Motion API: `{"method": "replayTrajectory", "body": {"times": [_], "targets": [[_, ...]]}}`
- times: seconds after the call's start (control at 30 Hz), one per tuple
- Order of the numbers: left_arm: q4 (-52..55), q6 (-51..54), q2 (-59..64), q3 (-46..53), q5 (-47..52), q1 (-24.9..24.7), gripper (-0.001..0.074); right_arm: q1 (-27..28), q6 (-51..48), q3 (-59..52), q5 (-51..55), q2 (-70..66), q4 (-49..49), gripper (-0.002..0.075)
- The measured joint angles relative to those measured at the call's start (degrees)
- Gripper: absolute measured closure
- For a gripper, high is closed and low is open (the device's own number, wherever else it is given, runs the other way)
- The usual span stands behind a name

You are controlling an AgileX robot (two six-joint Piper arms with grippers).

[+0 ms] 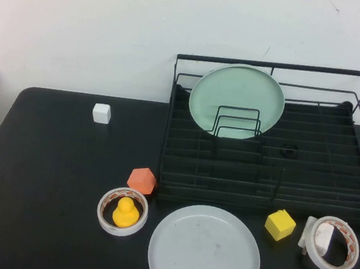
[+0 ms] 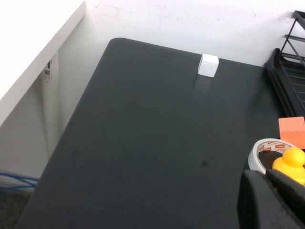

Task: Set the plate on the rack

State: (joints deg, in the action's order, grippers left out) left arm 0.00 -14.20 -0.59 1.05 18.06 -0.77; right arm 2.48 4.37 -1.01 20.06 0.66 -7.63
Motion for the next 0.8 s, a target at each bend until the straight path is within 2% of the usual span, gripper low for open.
{"method": "replayTrajectory", "body": {"times": [0.1,0.2,0.33,0.43,0.5,0.57,0.8], "targets": [[-0.41,-0.65,0.00,0.00,-1.12,0.00,0.0737,0.00,0.00,0.00,0.00,0.00,1.04,0.0726],[-11.02,-5.81,0.00,0.12,-4.22,0.00,0.0737,0.00,0.30,0.00,0.00,0.00,5.73,0.0726],[-34.55,-17.24,0.00,0.12,-9.53,0.00,0.0737,0.00,0.44,0.00,0.12,0.00,20.86,0.0726],[-44.02,-20.14,0.00,0.12,-11.52,0.00,0.0737,0.00,0.44,-0.38,0.36,0.00,37.40,0.0726],[-46.24,-20.20,0.00,0.12,-12.68,0.00,0.0737,0.00,0.44,-0.47,0.19,0.00,46.03,0.0726],[-47.27,-20.20,0.00,0.12,-13.76,0.00,0.0737,0.00,0.44,-0.47,-0.47,0.00,50.03,0.0726],[-51.02,-20.09,0.00,0.12,-21.36,0.00,0.0737,0.00,-2.89,-0.47,-1.41,0.00,51.31,0.0726]]}}
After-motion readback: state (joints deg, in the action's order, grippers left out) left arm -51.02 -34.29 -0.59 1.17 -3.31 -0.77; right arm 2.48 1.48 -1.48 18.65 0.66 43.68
